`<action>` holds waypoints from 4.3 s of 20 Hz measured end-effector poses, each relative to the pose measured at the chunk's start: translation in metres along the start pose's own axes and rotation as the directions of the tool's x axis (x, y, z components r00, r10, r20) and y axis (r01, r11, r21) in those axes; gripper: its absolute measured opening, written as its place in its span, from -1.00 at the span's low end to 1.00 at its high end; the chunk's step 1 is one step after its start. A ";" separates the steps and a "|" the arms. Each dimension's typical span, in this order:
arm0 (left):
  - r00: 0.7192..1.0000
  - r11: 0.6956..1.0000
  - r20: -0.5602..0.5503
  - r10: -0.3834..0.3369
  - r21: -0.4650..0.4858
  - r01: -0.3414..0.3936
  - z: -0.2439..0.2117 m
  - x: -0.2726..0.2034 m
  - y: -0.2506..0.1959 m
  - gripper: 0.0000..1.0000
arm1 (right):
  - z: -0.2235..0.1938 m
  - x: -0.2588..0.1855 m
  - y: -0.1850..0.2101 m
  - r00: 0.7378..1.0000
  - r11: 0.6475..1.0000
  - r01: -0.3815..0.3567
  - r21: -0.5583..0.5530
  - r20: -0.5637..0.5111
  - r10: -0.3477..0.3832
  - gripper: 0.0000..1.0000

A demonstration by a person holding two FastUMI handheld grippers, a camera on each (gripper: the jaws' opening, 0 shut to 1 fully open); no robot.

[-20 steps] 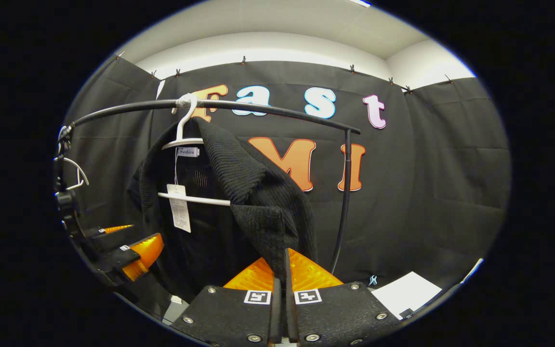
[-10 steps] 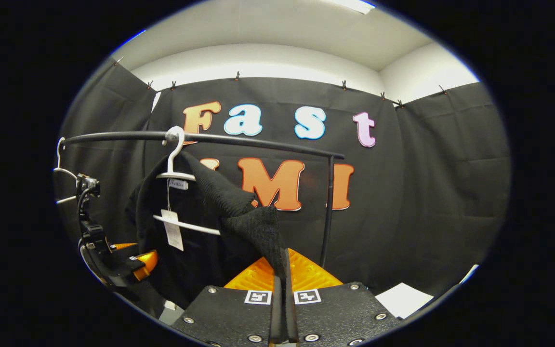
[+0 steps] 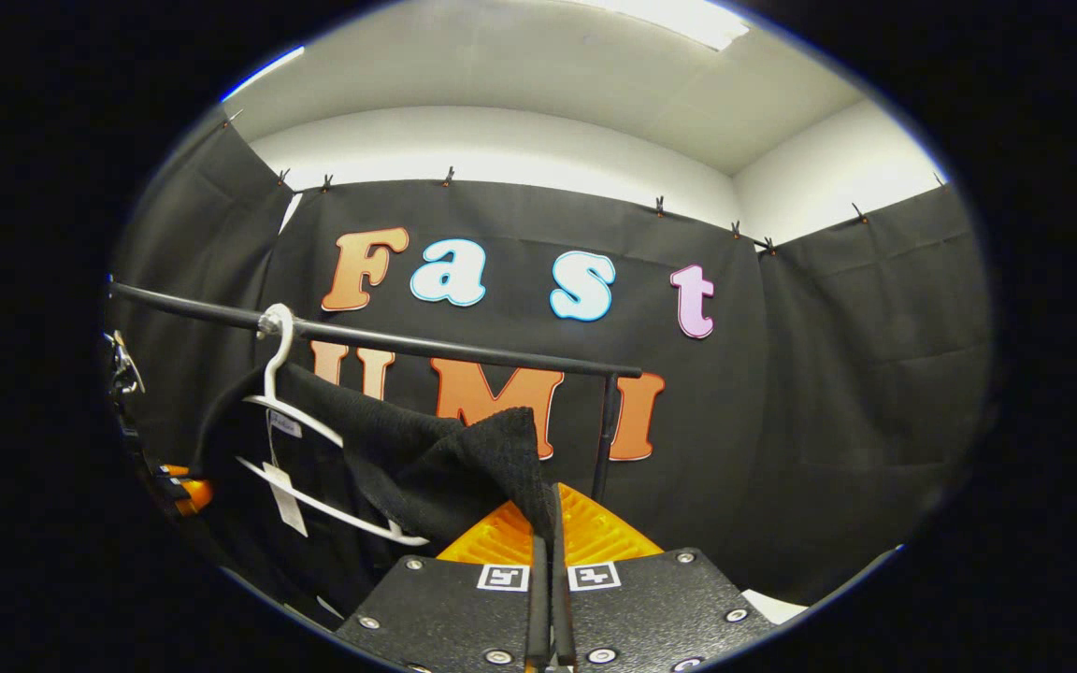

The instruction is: Grasp the clothes on the hanger with both hands and then place them into the laundry hamper below.

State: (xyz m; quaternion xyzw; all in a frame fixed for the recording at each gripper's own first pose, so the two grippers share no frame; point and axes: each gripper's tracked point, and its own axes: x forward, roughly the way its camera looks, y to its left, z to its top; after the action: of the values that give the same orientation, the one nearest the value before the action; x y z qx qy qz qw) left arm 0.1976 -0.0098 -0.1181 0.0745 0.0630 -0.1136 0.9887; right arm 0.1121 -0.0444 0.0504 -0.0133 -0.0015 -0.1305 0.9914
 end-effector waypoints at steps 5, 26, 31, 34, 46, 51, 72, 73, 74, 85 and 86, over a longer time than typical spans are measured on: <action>0.997 0.997 0.035 0.072 -0.011 -0.072 0.019 0.004 0.034 -0.71 | -0.018 0.053 0.003 0.994 0.994 -0.091 0.063 -0.053 0.094 -0.99; 0.958 0.958 0.022 0.286 -0.040 -0.285 -0.005 0.015 0.116 -0.72 | -0.140 0.139 0.081 0.814 0.720 -0.435 0.541 -0.106 0.571 -0.99; 0.956 0.954 -0.034 0.292 -0.058 -0.294 -0.028 -0.001 0.114 -0.71 | -0.167 0.132 0.082 0.804 0.715 -0.420 0.559 -0.137 0.579 -0.99; 0.961 0.959 -0.064 0.269 -0.071 -0.273 -0.046 -0.001 0.098 -0.71 | -0.186 0.127 0.089 0.801 0.726 -0.401 0.560 -0.170 0.574 -0.99; 0.963 0.992 -0.241 0.117 -0.021 -0.126 -0.133 -0.027 0.018 -0.72 | -0.296 0.041 0.106 0.753 0.773 -0.327 0.544 -0.345 0.561 -0.99; 0.946 0.999 -0.323 0.039 -0.018 -0.048 -0.173 -0.037 -0.023 -0.71 | -0.337 0.007 0.139 0.712 0.782 -0.317 0.537 -0.409 0.570 -0.99; 0.711 0.994 -0.702 -0.045 0.042 0.105 -0.403 -0.069 -0.085 -0.71 | -0.542 -0.092 0.248 0.450 0.887 -0.314 0.340 -0.769 0.454 -0.86; 0.690 0.994 -0.723 -0.039 0.046 0.104 -0.413 -0.071 -0.085 -0.71 | -0.550 -0.094 0.248 0.438 0.891 -0.309 0.333 -0.782 0.444 -0.84; 0.657 0.994 -0.753 -0.035 0.040 0.099 -0.426 -0.077 -0.084 -0.71 | -0.558 -0.095 0.250 0.425 0.895 -0.303 0.327 -0.795 0.434 -0.85; 0.589 1.000 -0.807 -0.023 -0.029 0.000 -0.439 -0.089 -0.064 0.05 | -0.564 -0.117 0.235 0.388 0.921 -0.276 0.274 -0.845 0.367 -0.33; 0.589 0.999 -0.807 -0.025 -0.036 -0.007 -0.439 -0.090 -0.067 0.28 | -0.564 -0.118 0.235 0.390 0.923 -0.274 0.270 -0.846 0.363 -0.07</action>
State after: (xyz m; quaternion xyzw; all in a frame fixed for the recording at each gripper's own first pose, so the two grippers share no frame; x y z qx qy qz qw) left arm 0.0474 0.0160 -0.5453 0.1001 0.5065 -0.0713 0.8534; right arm 0.0591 0.1979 -0.5201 0.0988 0.5094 0.0742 0.8516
